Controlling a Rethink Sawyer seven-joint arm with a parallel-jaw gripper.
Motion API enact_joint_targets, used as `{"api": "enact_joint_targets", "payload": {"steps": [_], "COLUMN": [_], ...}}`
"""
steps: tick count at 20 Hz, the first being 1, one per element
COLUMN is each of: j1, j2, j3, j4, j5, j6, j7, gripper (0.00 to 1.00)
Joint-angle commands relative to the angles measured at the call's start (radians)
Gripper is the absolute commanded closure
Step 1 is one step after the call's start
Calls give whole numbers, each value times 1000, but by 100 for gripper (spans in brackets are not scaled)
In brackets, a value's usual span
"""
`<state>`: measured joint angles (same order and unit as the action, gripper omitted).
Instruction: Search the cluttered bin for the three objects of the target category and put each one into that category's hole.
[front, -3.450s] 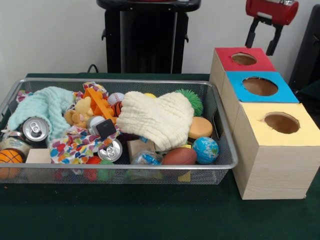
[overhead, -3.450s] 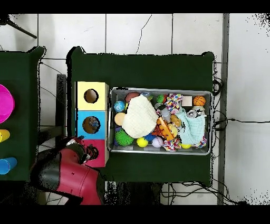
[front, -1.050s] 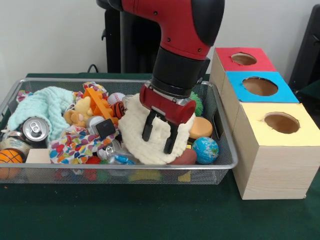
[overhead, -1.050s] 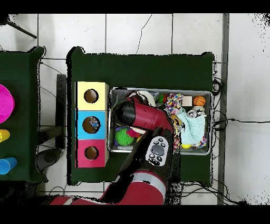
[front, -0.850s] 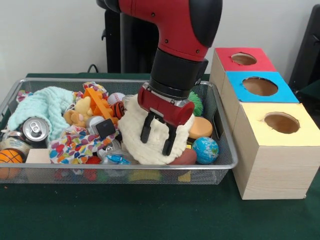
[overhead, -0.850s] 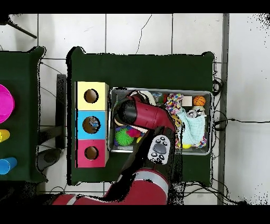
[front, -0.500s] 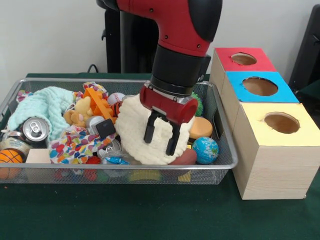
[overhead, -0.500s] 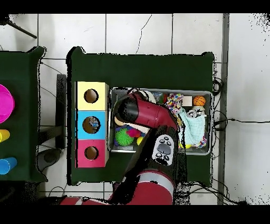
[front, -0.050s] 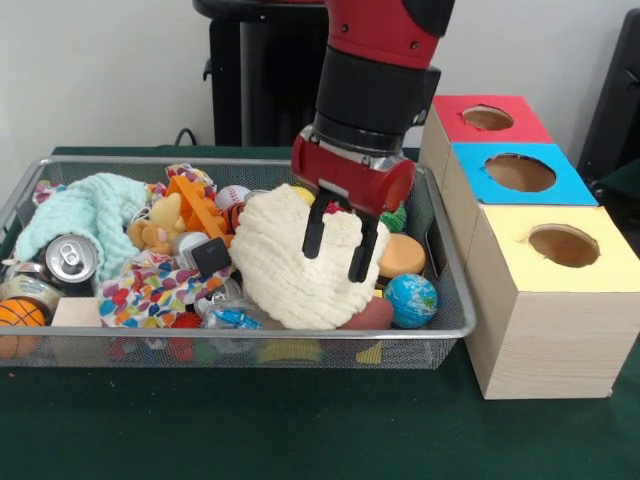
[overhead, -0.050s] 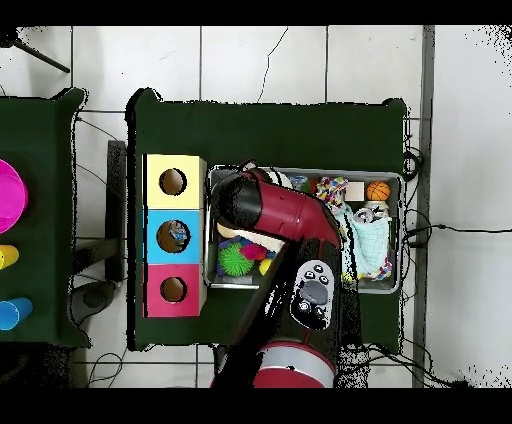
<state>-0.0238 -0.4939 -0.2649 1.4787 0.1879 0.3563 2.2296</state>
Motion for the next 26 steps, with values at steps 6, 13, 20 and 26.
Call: {"api": "enact_joint_targets", "payload": {"steps": [6,13,20,26], "j1": [-35,-91,-127,-150], "j2": [89,130,118,114], "j3": [50,83,112,127], "j4": [-87,-106,-69,-50], "j5": [-105,-151,-192,-219], "j6": [15,-43,-62,-81], "j7": [-11,-27,-18,-11], "gripper": [0,0,0,0]}}
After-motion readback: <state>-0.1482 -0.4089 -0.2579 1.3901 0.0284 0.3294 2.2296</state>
